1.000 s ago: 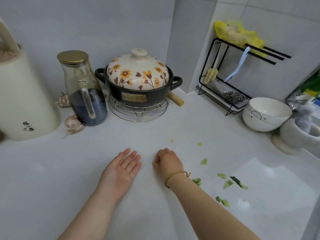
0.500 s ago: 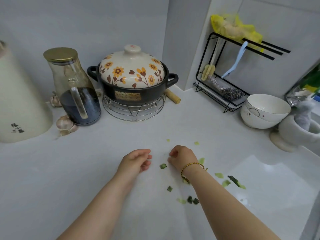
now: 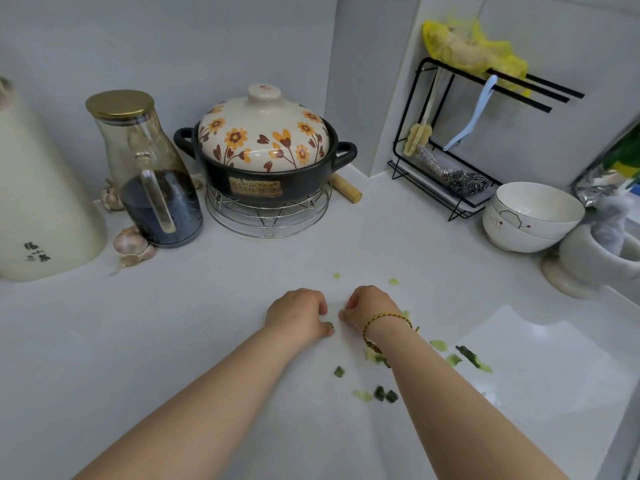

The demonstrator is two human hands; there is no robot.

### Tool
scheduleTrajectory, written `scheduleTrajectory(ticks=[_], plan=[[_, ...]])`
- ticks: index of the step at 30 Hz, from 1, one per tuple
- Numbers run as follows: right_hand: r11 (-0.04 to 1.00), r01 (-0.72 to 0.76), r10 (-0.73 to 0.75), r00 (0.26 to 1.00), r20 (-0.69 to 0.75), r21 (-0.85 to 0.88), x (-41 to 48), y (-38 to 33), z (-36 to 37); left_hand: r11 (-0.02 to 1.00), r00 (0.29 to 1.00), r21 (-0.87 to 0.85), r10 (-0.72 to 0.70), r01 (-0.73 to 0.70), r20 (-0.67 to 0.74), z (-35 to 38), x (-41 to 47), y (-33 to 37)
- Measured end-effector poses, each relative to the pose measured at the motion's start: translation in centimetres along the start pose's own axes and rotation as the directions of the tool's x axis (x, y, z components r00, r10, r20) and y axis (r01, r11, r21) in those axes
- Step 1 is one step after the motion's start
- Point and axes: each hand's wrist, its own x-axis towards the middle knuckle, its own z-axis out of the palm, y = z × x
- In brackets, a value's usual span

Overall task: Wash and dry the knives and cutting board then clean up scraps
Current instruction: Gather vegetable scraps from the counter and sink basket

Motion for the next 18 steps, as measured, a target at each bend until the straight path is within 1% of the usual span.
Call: scheduleTrajectory(ticks=[4,6,7,8,9,10,11,12,13,14,15,16,17,18], plan=[[0.999,0.025,-0.024,0.999,-0.040,0.032,-0.1,0.7,0.3,1.000,1.000,0.016,0.023,-0.023,0.021,0.4,0.1,0.2],[0.999,0.041,-0.039,0.997,-0.066,0.036,-0.3,0.7,0.4,0.997,0.997,0.043,0.066,-0.067,0.034,0.4,0.1,0.2],[0.998,0.054,-0.052,0.996,-0.072,0.031,-0.4,0.8,0.4,0.995,0.995,0.028,0.094,-0.095,0.044,0.5,0.1,0.2],[0.997,0.076,-0.073,0.994,-0.081,0.028,-0.5,0.9,0.5,0.993,0.992,-0.037,0.113,-0.112,0.048,0.6,0.1,0.0],[0.994,0.097,-0.092,0.991,-0.101,0.048,-0.6,1.1,0.5,0.980,0.993,-0.170,0.114,-0.107,0.033,0.7,0.1,-0.1],[0.989,0.116,-0.104,0.987,-0.127,0.091,-0.7,1.3,0.6,0.938,0.997,-0.340,0.080,-0.068,0.020,0.7,0.0,-0.3],[0.980,0.119,-0.094,0.984,-0.153,0.162,-0.8,1.5,0.6,0.820,1.000,-0.572,0.014,-0.005,0.012,0.6,-0.2,-0.4],[0.962,0.112,-0.069,0.982,-0.175,0.248,-0.9,1.8,0.6,0.584,0.997,-0.809,-0.075,0.067,0.028,0.4,-0.4,-0.5],[0.937,0.106,-0.044,0.981,-0.189,0.333,-0.9,2.1,0.5,0.269,0.986,-0.956,-0.150,0.117,0.079,0.1,-0.7,-0.5],[0.908,0.107,-0.026,0.979,-0.201,0.406,-0.9,2.4,0.5,-0.024,0.971,-0.991,-0.200,0.131,0.134,-0.1,-0.9,-0.7],[0.875,0.118,-0.018,0.977,-0.212,0.470,-1.0,2.5,0.4,-0.234,0.952,-0.962,-0.236,0.137,0.193,-0.2,-1.0,-0.8],[0.840,0.136,-0.019,0.975,-0.223,0.526,-1.1,2.5,0.4,-0.368,0.935,-0.919,-0.255,0.142,0.247,-0.3,-1.1,-1.0],[0.807,0.158,-0.026,0.972,-0.234,0.568,-1.3,2.4,0.4,-0.460,0.925,-0.877,-0.257,0.139,0.281,-0.3,-1.1,-1.1],[0.784,0.176,-0.035,0.970,-0.241,0.595,-1.5,2.2,0.5,-0.530,0.921,-0.839,-0.252,0.125,0.297,-0.3,-1.0,-1.1]])
